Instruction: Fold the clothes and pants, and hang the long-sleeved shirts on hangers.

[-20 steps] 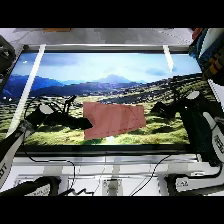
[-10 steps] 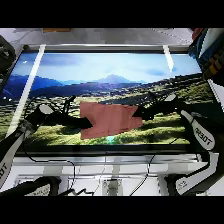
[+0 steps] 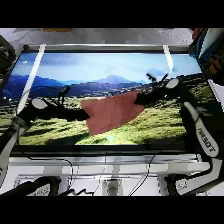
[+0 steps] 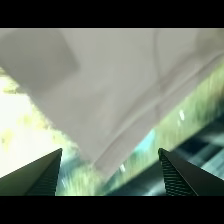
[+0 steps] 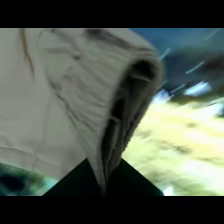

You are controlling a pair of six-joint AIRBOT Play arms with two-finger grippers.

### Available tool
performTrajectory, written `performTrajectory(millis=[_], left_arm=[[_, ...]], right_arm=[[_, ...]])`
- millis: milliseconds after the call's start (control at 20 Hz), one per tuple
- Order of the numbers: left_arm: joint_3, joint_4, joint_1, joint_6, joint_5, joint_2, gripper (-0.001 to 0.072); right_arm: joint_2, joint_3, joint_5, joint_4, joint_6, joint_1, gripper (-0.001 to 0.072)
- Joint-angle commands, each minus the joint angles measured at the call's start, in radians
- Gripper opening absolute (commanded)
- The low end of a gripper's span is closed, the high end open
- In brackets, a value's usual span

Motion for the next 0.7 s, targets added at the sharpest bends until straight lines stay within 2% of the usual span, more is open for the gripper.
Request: performTrajectory(millis=[0,100,250,450,550,650], left_arm=[[0.098,0.002,0.026,0.036,0.004,0.072,0.069],[0.124,0.002,0.031,0.053,0.005,0.131,0.069],[0.125,0.002,0.032,0.054,0.005,0.211,0.069],[0.125,0.002,0.032,0.054,0.004,0.276,0.0689],[0.125,0.002,0.032,0.054,0.004,0.288,0.069],[0.125,0.002,0.032,0.054,0.005,0.29,0.069]], right_arm=[[0.12,0.105,0.04,-0.186,0.127,-0.124,0.002],[0.199,0.124,0.058,-0.27,0.191,-0.234,0.002],[0.304,0.124,0.118,-0.426,0.372,-0.433,0.0021],[0.392,0.124,0.246,-0.526,0.502,-0.71,0.0021],[0.415,0.122,0.307,-0.581,0.609,-0.832,0.002],[0.424,0.122,0.404,-0.636,0.635,-0.923,0.002]])
